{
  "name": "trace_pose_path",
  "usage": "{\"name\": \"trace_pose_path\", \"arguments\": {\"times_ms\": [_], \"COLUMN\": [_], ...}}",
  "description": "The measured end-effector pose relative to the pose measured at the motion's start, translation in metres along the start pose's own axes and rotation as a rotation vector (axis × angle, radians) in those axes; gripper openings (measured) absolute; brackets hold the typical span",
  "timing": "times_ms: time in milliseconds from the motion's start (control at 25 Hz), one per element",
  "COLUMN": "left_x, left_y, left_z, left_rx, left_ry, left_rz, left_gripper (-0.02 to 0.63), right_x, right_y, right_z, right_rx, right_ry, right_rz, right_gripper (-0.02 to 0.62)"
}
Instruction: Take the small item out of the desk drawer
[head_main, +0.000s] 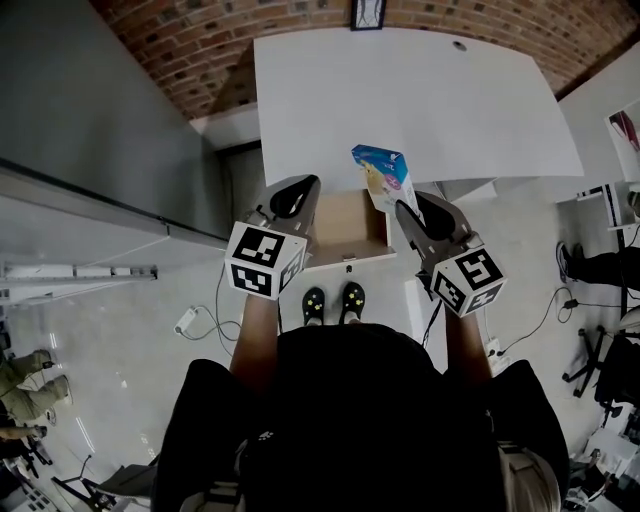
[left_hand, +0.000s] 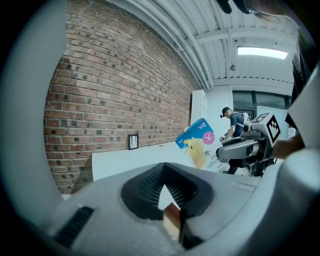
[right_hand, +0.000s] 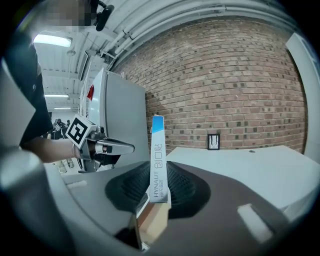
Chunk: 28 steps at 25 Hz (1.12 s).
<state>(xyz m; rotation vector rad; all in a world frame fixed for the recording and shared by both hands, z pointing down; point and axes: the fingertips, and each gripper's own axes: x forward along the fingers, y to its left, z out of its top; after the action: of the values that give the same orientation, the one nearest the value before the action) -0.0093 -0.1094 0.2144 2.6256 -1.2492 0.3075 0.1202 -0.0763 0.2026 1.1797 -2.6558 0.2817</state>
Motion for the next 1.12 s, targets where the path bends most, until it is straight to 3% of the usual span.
{"name": "trace_pose_path", "arguments": {"times_ms": [1120], "left_x": [-0.0075], "left_y": [-0.0019], "left_z": [0.0062], "left_rx": [-0.002], "left_ry": [-0.029], "left_rz": [-0.010], "left_gripper": [-0.002], "right_x": [-0.0046], "right_y": [0.0067], "right_z": [0.0092], "right_rx": [0.021], "right_ry": [-0.030], "right_rz": [-0.007], "right_gripper": [0.106]}}
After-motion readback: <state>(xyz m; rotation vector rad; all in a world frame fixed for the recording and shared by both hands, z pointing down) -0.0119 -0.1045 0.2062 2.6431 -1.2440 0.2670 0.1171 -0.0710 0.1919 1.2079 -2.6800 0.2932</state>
